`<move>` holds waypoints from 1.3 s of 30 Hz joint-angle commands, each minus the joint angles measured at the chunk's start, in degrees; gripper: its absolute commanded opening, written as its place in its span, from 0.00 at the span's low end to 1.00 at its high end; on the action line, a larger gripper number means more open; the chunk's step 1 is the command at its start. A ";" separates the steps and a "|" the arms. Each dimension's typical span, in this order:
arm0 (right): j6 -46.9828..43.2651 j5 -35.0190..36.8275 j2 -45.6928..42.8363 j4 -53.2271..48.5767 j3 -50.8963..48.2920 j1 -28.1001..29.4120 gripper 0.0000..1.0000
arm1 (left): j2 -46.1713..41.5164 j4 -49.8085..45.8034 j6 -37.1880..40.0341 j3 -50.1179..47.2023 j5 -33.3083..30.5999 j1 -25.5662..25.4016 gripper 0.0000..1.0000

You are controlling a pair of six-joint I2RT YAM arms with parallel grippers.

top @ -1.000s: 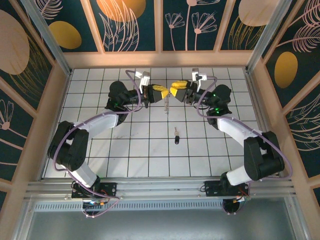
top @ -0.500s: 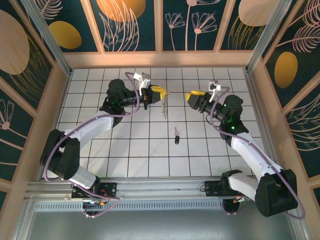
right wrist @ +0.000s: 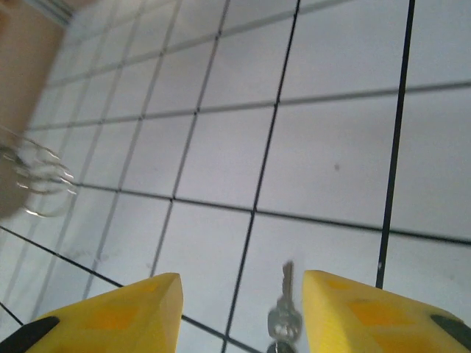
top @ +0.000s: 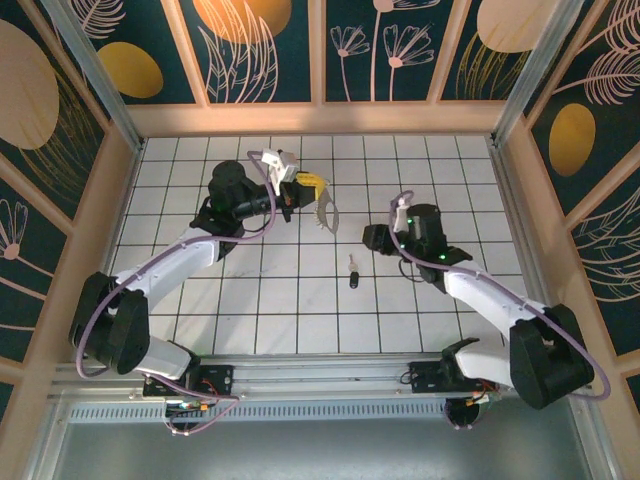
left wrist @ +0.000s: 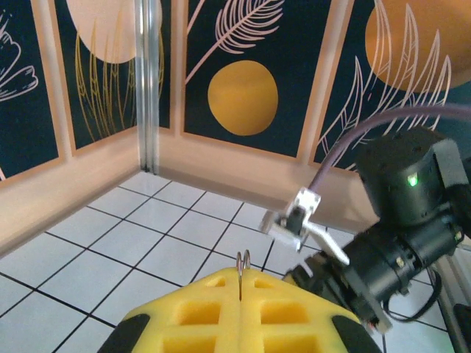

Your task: Put the keys on the keyring

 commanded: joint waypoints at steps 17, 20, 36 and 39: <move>-0.64 12.46 3.81 -3.77 -1.24 5.83 0.43 | 0.49 -13.47 9.45 3.41 6.16 -0.27 0.00; -1.25 10.91 4.49 -2.11 -1.14 2.64 0.43 | 1.51 -16.89 11.15 5.20 9.25 -0.29 0.00; 5.03 6.00 0.10 9.70 -8.57 -5.65 0.42 | 1.47 -15.09 11.58 10.52 15.18 -1.02 0.00; 5.59 5.84 0.18 10.29 -9.29 -5.66 0.42 | 1.73 -16.50 12.79 12.28 16.09 -1.32 0.00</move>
